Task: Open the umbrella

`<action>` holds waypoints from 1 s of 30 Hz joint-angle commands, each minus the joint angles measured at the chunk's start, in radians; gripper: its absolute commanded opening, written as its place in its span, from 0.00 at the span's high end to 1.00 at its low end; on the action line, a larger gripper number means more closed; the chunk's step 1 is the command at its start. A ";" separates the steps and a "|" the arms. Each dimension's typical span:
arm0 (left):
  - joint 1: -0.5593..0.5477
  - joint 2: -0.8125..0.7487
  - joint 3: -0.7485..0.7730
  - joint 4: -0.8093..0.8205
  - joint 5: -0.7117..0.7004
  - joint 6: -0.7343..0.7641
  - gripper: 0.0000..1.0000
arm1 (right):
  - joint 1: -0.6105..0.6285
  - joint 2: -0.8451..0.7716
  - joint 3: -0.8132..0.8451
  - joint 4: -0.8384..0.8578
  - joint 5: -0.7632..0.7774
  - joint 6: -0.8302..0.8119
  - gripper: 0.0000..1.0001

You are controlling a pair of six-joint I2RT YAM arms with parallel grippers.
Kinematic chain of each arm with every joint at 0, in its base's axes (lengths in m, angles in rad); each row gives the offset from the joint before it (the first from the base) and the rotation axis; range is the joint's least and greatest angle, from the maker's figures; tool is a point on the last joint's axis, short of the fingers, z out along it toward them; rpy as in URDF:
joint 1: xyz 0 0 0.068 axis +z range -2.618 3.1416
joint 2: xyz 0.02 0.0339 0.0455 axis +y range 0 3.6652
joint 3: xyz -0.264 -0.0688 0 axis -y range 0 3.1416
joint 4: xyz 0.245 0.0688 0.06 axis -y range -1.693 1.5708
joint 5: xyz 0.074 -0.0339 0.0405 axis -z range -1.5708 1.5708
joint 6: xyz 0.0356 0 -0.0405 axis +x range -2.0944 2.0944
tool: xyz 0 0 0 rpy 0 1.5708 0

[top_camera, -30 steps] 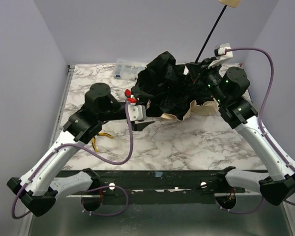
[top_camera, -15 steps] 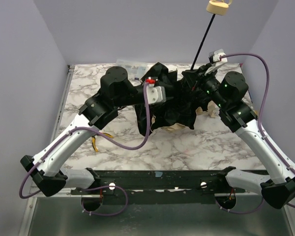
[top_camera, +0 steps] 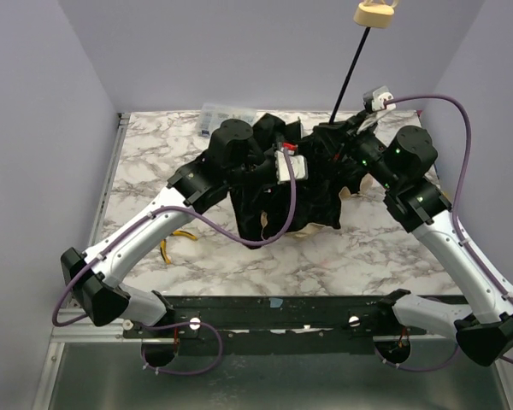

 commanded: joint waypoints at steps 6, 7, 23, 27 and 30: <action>-0.017 -0.084 -0.113 -0.193 0.142 0.175 0.56 | 0.007 -0.008 0.070 0.105 -0.012 0.023 0.99; -0.019 -0.093 -0.128 -0.214 0.144 0.190 0.52 | 0.007 -0.004 0.074 0.109 -0.011 0.022 0.99; -0.031 -0.230 -0.150 0.105 -0.003 -0.043 0.54 | 0.007 -0.014 -0.023 0.045 -0.124 0.074 0.99; -0.029 -0.218 -0.146 0.227 -0.085 -0.172 0.49 | 0.007 -0.017 -0.024 0.053 -0.170 0.088 0.99; -0.015 -0.201 -0.122 0.245 -0.083 -0.294 0.49 | 0.007 -0.013 -0.007 0.055 -0.194 0.083 0.99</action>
